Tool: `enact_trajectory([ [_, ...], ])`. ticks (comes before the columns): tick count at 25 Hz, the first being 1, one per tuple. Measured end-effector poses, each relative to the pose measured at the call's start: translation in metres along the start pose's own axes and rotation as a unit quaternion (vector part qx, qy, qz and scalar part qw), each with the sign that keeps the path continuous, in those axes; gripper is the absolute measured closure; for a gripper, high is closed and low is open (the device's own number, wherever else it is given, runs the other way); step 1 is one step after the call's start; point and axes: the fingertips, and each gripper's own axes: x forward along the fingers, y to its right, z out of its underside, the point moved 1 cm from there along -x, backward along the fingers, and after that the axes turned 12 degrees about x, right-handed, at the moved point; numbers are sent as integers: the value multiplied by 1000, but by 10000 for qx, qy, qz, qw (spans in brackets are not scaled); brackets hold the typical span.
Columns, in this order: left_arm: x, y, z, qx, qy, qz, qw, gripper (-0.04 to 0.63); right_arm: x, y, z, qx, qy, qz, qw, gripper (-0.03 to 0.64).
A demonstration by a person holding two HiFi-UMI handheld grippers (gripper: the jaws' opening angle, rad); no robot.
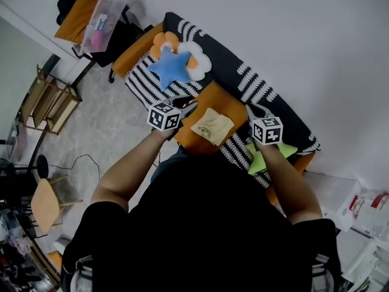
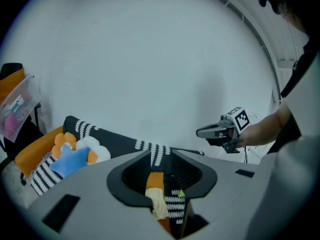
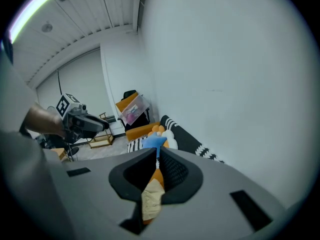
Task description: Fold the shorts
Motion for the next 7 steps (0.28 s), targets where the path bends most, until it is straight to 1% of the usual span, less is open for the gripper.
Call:
enact_trajectory([
  [3, -1, -5, -11, -134, 227, -32, 9996, 465, 0, -2, -8, -37, 40, -24, 10000, 597],
  [7, 0, -9, -16, -55, 219, -80, 9997, 487, 2, -5, -11, -129, 31, -44, 9999, 600],
])
